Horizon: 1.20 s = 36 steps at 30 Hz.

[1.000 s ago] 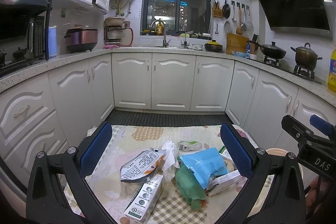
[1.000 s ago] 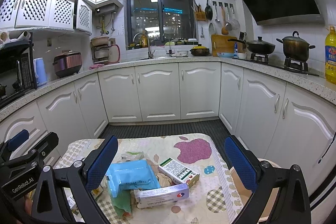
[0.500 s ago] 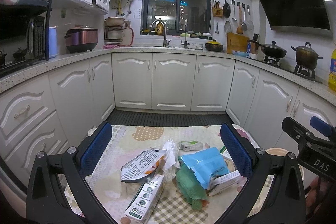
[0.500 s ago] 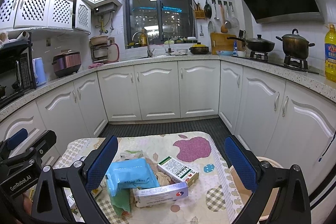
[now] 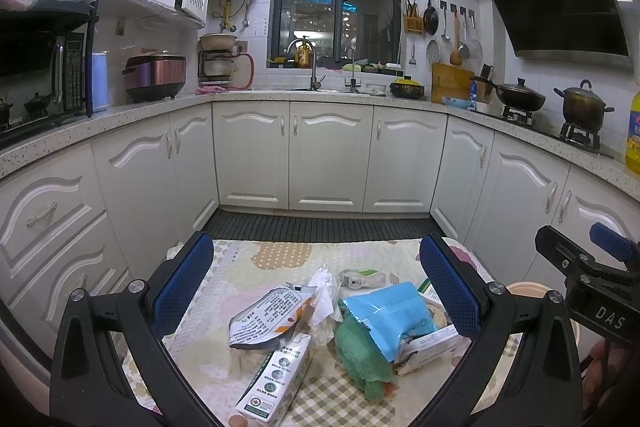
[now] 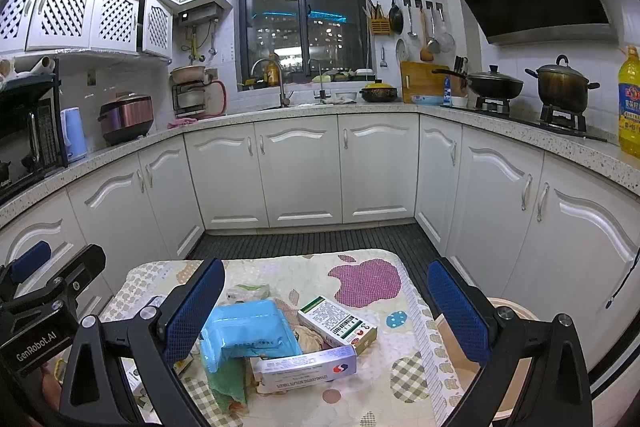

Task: Collect trash

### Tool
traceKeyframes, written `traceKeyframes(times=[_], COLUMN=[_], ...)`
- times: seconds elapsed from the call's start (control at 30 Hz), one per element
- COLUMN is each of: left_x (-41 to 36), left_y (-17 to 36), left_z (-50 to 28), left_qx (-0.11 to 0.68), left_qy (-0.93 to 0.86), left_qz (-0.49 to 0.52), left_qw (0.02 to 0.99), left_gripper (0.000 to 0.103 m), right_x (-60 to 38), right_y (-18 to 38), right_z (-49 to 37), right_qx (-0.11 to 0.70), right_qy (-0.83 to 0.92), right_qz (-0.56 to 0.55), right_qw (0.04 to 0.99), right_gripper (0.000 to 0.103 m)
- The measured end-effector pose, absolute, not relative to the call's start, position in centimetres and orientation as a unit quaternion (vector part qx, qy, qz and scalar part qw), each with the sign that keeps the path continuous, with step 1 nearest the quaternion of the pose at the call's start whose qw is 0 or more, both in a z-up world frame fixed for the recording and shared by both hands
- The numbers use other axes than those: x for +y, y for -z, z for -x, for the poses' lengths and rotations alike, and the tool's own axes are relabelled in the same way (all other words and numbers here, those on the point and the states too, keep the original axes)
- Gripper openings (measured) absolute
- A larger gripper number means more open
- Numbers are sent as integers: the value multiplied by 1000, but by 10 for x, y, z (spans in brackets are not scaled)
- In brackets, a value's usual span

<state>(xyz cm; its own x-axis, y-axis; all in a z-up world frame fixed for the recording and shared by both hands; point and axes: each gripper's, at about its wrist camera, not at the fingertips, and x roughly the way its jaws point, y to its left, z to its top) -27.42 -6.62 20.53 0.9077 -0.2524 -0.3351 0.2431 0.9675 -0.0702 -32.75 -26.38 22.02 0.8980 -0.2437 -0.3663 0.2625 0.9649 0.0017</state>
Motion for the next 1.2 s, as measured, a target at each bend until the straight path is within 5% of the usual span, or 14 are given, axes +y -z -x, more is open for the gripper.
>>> traceKeyframes(times=[1.2], left_x=[-75], left_y=[-196], left_z=[266], left_qx=[191], left_qy=[132], left_qz=[17], left_qw=[972], left_gripper=[103], right_x=[-269], right_y=[-209], right_z=[312], right_qx=[197], right_qy=[139], right_qz=[-17], right_qw=[970], right_gripper=[101])
